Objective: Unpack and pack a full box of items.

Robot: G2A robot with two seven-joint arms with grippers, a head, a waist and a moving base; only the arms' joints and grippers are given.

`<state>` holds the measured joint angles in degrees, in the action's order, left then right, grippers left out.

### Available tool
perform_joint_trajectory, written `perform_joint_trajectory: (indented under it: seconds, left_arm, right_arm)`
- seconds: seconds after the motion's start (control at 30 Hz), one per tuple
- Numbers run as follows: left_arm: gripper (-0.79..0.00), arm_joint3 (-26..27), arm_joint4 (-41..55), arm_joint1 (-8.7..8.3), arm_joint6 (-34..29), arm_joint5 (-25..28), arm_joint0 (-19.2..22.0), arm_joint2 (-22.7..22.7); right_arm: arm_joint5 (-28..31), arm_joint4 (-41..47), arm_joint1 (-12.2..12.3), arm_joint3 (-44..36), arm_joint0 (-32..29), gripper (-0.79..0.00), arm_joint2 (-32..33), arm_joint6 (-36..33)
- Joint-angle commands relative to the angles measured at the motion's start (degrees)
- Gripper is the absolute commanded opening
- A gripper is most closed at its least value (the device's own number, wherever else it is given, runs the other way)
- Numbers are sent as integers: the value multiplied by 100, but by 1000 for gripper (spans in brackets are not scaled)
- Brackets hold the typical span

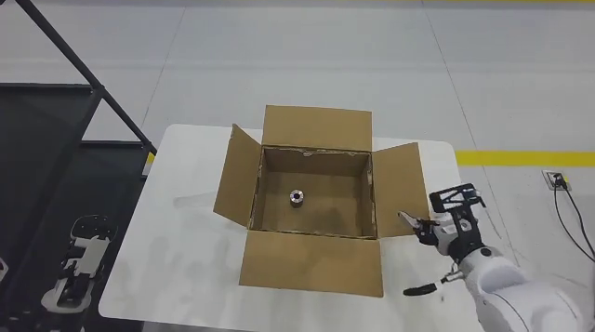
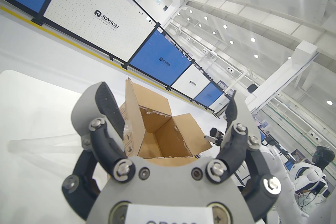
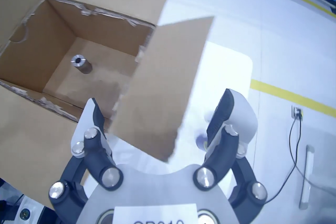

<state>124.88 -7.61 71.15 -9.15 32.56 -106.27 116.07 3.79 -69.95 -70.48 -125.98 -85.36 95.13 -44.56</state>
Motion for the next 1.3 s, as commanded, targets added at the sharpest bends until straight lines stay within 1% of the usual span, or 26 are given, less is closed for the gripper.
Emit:
perform_joint_trajectory:
  seconds: [0.0,0.07,0.1,0.2,0.37,0.5,0.73,0.8,0.87,0.9,0.93,1.0,1.03,1.07,1.17,1.27]
  left_arm:
    - [0,0,0,0,0,0,0,0]
    - [0,0,0,0,0,0,0,0]
    - [0,0,0,0,0,0,0,0]
    - [0,0,0,0,0,0,0,0]
    - [0,0,0,0,0,0,0,0]
    - [0,0,0,0,0,0,0,0]
    - [0,0,0,0,0,0,0,0]
    - [0,0,0,0,0,0,0,0]
    - [0,0,0,0,0,0,0,0]
    - [0,0,0,0,0,0,0,0]
    - [0,0,0,0,0,0,0,0]
    - [0,0,0,0,0,0,0,0]
    - [0,0,0,0,0,0,0,0]
    - [0,0,0,0,0,0,0,0]
    - [0,0,0,0,0,0,0,0]
    - [0,0,0,0,0,0,0,0]
  right_arm:
    - [74,409,0,24,-597,0,595,402]
    - [417,829,7,174,-974,0,972,704]
    - [491,873,14,295,-1083,0,1121,727]
    - [716,1048,37,737,-1056,0,1222,697]
    - [1167,1248,93,1633,-484,0,1073,592]
    - [1320,1195,143,2243,-10,0,982,391]
    - [1742,1505,221,3271,689,0,888,229]
    - [1837,1554,240,3494,831,-163,845,215]
    - [1896,1573,258,3677,952,-400,804,218]
    - [1915,1580,266,3754,1004,-440,780,209]
    - [1931,1589,274,3812,1047,-514,762,213]
    - [1942,1615,288,3897,1103,-622,740,216]
    - [1952,1635,295,3920,1119,-653,730,223]
    - [1955,1640,303,3940,1127,-702,724,224]
    - [1927,1656,326,3959,1130,-779,725,216]
    - [1892,1703,352,3876,1074,-785,802,262]
